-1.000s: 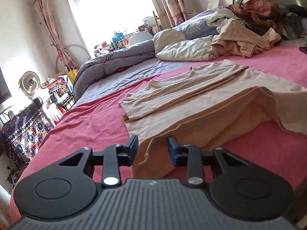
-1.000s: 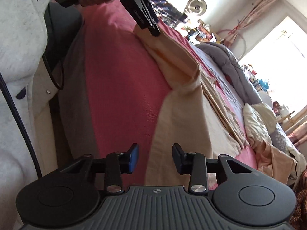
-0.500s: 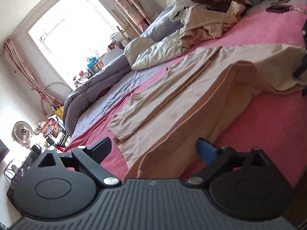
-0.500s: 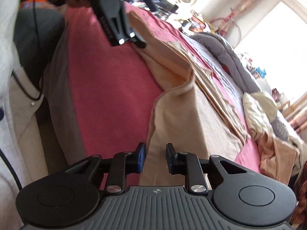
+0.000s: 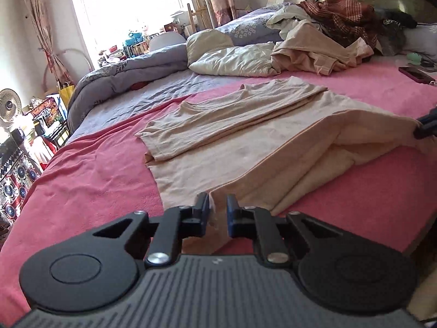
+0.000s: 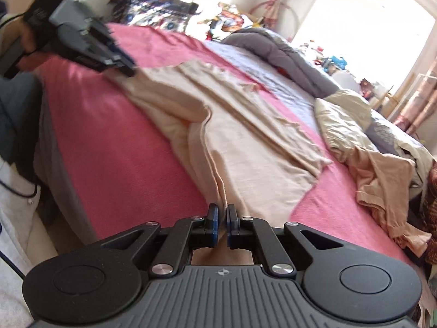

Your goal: Fold clothes

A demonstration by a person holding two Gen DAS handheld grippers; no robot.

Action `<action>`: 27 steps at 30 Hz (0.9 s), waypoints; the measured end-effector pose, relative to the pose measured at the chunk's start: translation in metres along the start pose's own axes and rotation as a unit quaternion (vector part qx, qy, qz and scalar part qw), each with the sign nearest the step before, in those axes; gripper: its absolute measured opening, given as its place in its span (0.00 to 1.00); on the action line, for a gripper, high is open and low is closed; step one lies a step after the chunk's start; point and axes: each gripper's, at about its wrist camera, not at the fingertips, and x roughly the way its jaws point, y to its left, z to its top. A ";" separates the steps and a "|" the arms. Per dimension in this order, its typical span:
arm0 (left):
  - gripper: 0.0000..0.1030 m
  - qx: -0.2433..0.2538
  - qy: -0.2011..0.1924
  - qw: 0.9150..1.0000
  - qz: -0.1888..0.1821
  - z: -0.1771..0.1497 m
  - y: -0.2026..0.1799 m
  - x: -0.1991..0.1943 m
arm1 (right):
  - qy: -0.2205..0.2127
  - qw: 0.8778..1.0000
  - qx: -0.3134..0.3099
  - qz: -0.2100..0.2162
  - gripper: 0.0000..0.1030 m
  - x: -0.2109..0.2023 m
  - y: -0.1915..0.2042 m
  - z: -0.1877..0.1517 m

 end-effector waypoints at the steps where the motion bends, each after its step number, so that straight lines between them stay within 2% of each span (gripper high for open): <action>1: 0.15 0.004 0.000 1.000 0.000 -0.002 0.001 -0.005 | -0.001 1.000 0.010 0.000 0.07 -0.003 -0.005 0.001; 2: 0.17 0.012 0.003 1.000 0.004 -0.004 0.002 -0.006 | -0.001 1.000 0.017 -0.002 0.07 -0.004 -0.008 0.001; 4: 0.28 0.032 0.015 0.999 0.015 -0.009 0.002 -0.005 | 0.003 1.000 0.022 -0.005 0.07 -0.001 -0.013 -0.001; 6: 0.53 0.055 0.023 0.998 0.023 -0.012 -0.003 0.001 | 0.009 0.999 0.030 -0.006 0.07 0.003 -0.016 -0.003; 7: 0.56 0.067 0.023 0.997 0.025 -0.012 -0.007 0.003 | 0.012 0.999 0.033 -0.006 0.07 0.004 -0.016 -0.004; 9: 0.70 0.103 0.012 0.994 0.040 -0.013 -0.018 0.005 | 0.015 0.999 0.035 -0.004 0.07 0.006 -0.017 -0.005; 13: 0.74 0.153 -0.018 0.984 0.087 -0.008 -0.029 0.006 | 0.022 0.999 0.036 0.001 0.07 0.010 -0.016 -0.009; 15: 0.75 0.139 -0.015 0.987 0.078 -0.006 -0.023 0.010 | 0.026 0.999 0.039 0.004 0.07 0.011 -0.015 -0.011; 18: 0.75 0.097 0.013 0.994 0.047 -0.001 -0.008 0.030 | 0.029 0.998 0.053 0.013 0.07 0.013 -0.015 -0.013; 22: 0.75 0.029 0.022 0.999 -0.002 0.001 0.015 0.043 | 0.028 0.997 0.063 0.021 0.08 0.013 -0.014 -0.016; 25: 0.74 -0.027 0.029 0.999 -0.029 -0.002 0.031 0.045 | 0.030 0.996 0.078 0.030 0.09 0.012 -0.016 -0.020; 27: 0.71 -0.073 0.035 0.995 -0.052 -0.008 0.040 0.045 | 0.033 0.995 0.083 0.034 0.09 0.012 -0.016 -0.023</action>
